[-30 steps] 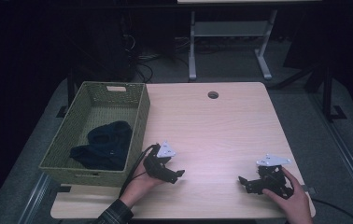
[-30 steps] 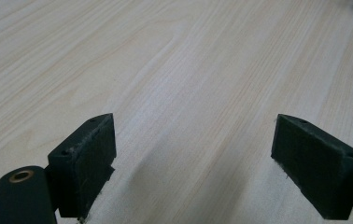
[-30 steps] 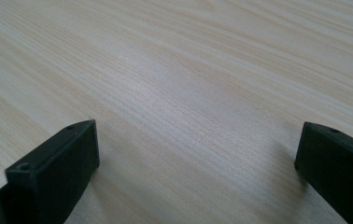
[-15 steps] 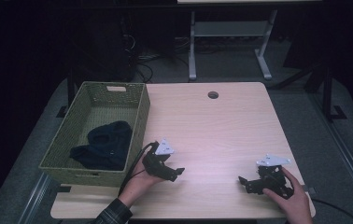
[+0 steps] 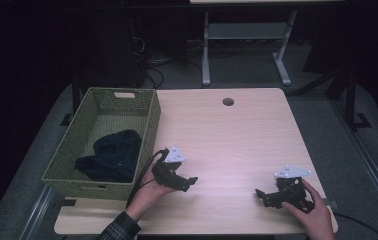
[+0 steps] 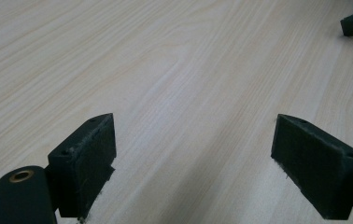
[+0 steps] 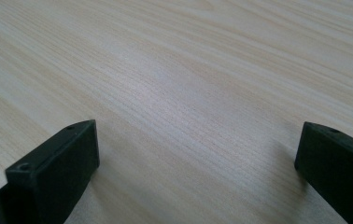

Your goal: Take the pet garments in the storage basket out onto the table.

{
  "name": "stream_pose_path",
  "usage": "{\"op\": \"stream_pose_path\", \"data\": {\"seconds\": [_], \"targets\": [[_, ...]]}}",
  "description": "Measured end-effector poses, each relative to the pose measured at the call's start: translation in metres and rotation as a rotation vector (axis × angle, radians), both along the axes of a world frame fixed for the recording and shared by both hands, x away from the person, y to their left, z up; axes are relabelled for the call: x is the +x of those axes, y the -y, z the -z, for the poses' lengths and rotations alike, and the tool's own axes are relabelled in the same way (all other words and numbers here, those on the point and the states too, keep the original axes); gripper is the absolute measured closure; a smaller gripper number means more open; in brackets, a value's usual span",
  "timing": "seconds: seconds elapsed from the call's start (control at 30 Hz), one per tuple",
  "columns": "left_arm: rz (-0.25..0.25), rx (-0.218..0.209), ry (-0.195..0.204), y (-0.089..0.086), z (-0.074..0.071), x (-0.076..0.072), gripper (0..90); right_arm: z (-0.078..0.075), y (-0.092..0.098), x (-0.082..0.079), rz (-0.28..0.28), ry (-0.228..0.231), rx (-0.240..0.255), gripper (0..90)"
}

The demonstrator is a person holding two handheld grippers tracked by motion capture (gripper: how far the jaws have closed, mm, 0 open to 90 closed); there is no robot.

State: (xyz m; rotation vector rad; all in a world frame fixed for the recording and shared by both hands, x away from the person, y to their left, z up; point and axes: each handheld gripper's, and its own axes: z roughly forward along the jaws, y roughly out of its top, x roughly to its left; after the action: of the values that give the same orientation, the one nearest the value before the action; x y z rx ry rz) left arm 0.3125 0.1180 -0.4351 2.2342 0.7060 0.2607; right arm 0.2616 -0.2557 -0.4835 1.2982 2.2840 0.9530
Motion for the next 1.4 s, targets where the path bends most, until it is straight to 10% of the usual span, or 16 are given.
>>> {"op": "stream_pose_path", "data": {"seconds": [1.4], "targets": [[-0.016, -0.038, -0.010, -0.001, -0.044, 0.010, 13.8, 0.000, 0.000, 0.000, -0.001, -0.001, -0.001, 0.0]]}}
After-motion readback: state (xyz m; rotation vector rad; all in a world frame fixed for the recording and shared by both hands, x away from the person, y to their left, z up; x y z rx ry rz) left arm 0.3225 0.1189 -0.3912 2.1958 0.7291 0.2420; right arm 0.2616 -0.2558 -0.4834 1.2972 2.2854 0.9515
